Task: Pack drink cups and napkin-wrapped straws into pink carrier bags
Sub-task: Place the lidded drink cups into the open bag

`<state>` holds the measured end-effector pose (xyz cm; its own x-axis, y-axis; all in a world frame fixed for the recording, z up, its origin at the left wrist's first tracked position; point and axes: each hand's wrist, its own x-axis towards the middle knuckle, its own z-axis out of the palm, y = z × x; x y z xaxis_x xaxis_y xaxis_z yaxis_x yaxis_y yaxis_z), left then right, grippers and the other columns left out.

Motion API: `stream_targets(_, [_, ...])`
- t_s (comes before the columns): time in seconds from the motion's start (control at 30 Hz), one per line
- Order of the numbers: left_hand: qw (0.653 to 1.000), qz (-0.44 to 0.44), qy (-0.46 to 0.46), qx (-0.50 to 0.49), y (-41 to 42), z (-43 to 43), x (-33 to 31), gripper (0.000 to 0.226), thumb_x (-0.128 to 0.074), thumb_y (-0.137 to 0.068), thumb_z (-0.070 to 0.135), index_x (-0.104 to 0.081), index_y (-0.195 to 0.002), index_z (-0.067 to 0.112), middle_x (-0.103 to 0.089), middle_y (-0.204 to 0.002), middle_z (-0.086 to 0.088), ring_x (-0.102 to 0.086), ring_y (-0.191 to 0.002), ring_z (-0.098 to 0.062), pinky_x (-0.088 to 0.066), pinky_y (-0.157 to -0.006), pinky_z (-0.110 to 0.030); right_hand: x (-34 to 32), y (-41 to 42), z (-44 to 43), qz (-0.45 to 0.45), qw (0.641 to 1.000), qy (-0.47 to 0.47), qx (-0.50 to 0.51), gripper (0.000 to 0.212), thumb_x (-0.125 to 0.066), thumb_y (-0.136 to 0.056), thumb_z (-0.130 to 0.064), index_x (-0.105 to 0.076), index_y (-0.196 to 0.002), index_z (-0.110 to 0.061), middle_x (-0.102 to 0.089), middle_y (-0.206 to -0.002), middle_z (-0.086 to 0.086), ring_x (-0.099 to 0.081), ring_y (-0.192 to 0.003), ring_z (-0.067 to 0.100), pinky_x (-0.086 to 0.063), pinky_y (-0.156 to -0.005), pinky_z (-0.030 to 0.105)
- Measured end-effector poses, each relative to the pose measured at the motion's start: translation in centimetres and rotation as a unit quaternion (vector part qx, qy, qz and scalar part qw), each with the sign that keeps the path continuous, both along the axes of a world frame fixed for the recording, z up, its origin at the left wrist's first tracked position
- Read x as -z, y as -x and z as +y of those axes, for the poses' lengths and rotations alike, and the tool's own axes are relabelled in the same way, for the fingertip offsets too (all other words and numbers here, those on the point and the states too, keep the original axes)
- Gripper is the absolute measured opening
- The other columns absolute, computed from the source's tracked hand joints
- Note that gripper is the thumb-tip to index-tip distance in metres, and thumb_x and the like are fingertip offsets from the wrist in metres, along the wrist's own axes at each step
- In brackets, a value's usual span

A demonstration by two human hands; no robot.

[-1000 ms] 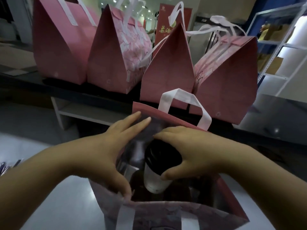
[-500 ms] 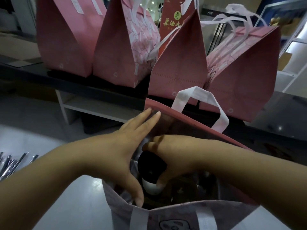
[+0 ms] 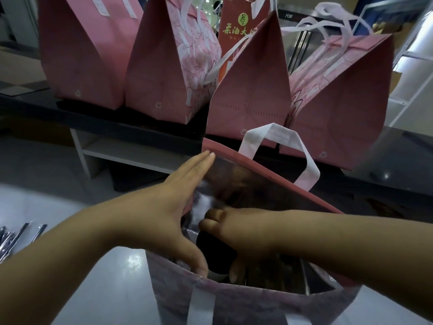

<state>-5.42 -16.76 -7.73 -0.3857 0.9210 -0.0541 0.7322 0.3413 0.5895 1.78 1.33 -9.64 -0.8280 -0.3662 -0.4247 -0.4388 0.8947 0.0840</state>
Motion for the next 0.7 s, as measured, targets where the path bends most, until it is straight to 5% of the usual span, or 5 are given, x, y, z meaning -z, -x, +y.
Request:
stream_targets(0.23, [0.988, 0.011, -0.146, -0.038, -0.2, -0.1, 0.1, 0.131, -0.079, -0.04, 0.069, 0.001, -0.143, 0.051, -0.004, -0.145, 0.042, -0.009, -0.132, 0.021, -0.02, -0.106, -0.012, -1.5, -1.2, 0.2, -0.007, 1.0, 0.007, 0.016, 0.086, -0.072, -0.08, -0.037, -0.023, -0.148, -0.02, -0.025, -0.151, 0.004, -0.04, -0.128, 0.026, -0.041, -0.101, 0.035])
stream_targets(0.37, [0.974, 0.041, -0.212, -0.076, -0.1, -0.1, 0.0, 0.106, -0.07, -0.048, 0.073, -0.021, -0.139, 0.051, -0.026, -0.139, 0.04, -0.027, -0.127, 0.019, -0.03, -0.099, -0.012, -4.6, -2.5, 0.9, 0.048, 0.997, 0.055, 0.025, 0.054, -0.068, -0.085, -0.036, -0.047, -0.133, -0.022, -0.053, -0.127, -0.001, -0.051, -0.112, 0.017, -0.041, -0.085, 0.025])
stream_targets(0.47, [0.96, 0.057, -0.253, -0.105, -0.1, -0.1, -0.8, 0.073, -0.06, -0.059, 0.074, -0.036, -0.125, 0.056, -0.047, -0.125, 0.036, -0.044, -0.116, 0.015, -0.039, -0.09, -0.013, -7.1, -4.3, 1.9, 0.1, 0.989, 0.099, 0.033, 0.035, -0.061, -0.09, -0.032, -0.057, -0.124, -0.023, -0.058, -0.119, -0.005, -0.053, -0.105, 0.01, -0.044, -0.088, 0.025])
stream_targets(0.57, [0.943, 0.092, -0.292, -0.127, -0.5, -0.2, -2.4, 0.053, -0.049, -0.064, 0.08, -0.05, -0.109, 0.053, -0.06, -0.109, 0.029, -0.058, -0.099, 0.009, -0.047, -0.076, -0.009, -9.0, -6.3, 3.7, 0.181, 0.968, 0.163, 0.055, 0.026, -0.061, -0.091, -0.03, -0.064, -0.116, -0.023, -0.063, -0.11, -0.008, -0.054, -0.095, 0.002, -0.045, -0.083, 0.016])
stream_targets(0.7, [0.928, 0.127, -0.333, -0.111, -2.2, 1.2, -5.3, 0.037, -0.057, -0.069, 0.062, -0.06, -0.1, 0.042, -0.067, -0.093, 0.021, -0.065, -0.082, 0.001, -0.05, -0.073, -0.01, -10.6, -9.4, 6.8, 0.283, 0.923, 0.249, 0.077, 0.021, -0.066, -0.086, -0.031, -0.07, -0.102, -0.019, -0.069, -0.094, -0.008, -0.062, -0.082, 0.003, -0.05, -0.073, 0.015])
